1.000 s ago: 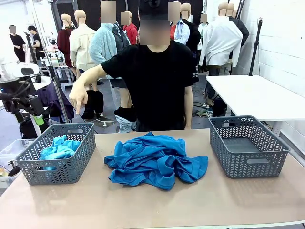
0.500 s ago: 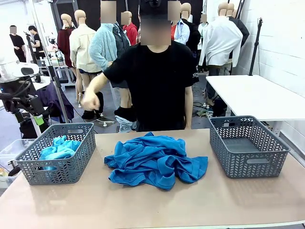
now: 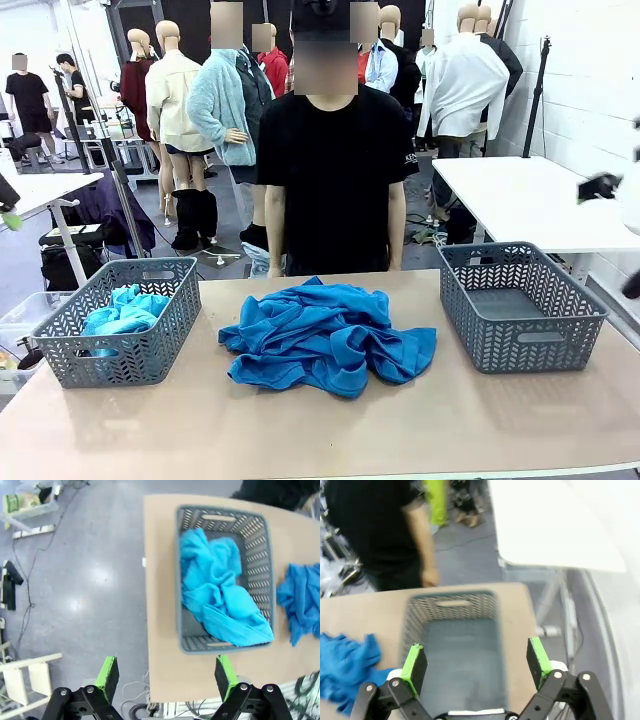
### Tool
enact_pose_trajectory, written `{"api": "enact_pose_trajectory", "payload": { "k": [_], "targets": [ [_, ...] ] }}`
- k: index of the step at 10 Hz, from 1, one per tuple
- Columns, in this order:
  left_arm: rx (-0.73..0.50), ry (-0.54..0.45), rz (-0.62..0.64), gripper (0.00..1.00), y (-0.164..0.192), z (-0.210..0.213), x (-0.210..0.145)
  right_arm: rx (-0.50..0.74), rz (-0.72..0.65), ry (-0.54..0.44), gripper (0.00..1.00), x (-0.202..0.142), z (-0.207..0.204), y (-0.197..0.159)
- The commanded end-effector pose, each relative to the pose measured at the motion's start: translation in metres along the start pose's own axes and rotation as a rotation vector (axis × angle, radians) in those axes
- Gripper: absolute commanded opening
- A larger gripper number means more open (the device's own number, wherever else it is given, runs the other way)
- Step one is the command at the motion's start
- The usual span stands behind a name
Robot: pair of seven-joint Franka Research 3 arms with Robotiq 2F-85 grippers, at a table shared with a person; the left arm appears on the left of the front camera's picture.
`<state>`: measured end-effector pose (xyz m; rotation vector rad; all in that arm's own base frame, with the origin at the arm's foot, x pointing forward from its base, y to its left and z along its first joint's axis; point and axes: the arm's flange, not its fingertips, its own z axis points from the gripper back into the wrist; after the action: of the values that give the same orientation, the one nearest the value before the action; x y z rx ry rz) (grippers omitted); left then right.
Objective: Sort the tops and bottoms.
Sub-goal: Lift clothes from the center of the table with your right hand.
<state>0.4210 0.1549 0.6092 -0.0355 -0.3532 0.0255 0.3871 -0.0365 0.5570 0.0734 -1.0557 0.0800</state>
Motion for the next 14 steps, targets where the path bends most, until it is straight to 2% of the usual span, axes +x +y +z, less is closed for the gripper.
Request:
{"api": "enact_pose_trajectory", "payload": {
  "k": [1,3,4,5,7,8,9,10,14],
  "targets": [
    [-0.017,-0.076,0.067,1.00,0.014,-0.011,-0.017,0.224,0.171,-0.040,1.00,0.031,0.013,0.057],
    [-0.032,-0.109,0.124,1.00,0.034,-0.018,-0.020,0.374,0.287,-0.026,1.00,0.071,0.012,0.128],
    [-0.068,-0.097,0.116,1.00,0.037,-0.021,-0.021,0.400,0.345,-0.008,1.00,0.087,0.007,0.160],
    [-0.016,-0.075,0.106,1.00,0.038,-0.005,-0.019,0.446,0.403,0.095,1.00,0.097,-0.006,0.191],
    [-0.016,-0.075,0.106,1.00,0.038,-0.005,-0.019,0.412,0.475,0.256,1.00,0.088,-0.045,0.233],
    [-0.016,-0.075,0.106,1.00,0.038,-0.005,-0.019,0.385,0.498,0.349,1.00,0.078,-0.066,0.246],
    [-0.016,-0.075,0.106,1.00,0.038,-0.005,-0.019,0.366,0.515,0.399,1.00,0.070,-0.082,0.250],
    [-0.016,-0.075,0.106,1.00,0.038,-0.005,-0.019,0.420,0.447,0.274,1.00,0.068,-0.051,0.242],
    [-0.016,-0.075,0.106,1.00,0.038,-0.005,-0.019,0.420,0.447,0.274,1.00,0.068,-0.051,0.242]
  ]
}}
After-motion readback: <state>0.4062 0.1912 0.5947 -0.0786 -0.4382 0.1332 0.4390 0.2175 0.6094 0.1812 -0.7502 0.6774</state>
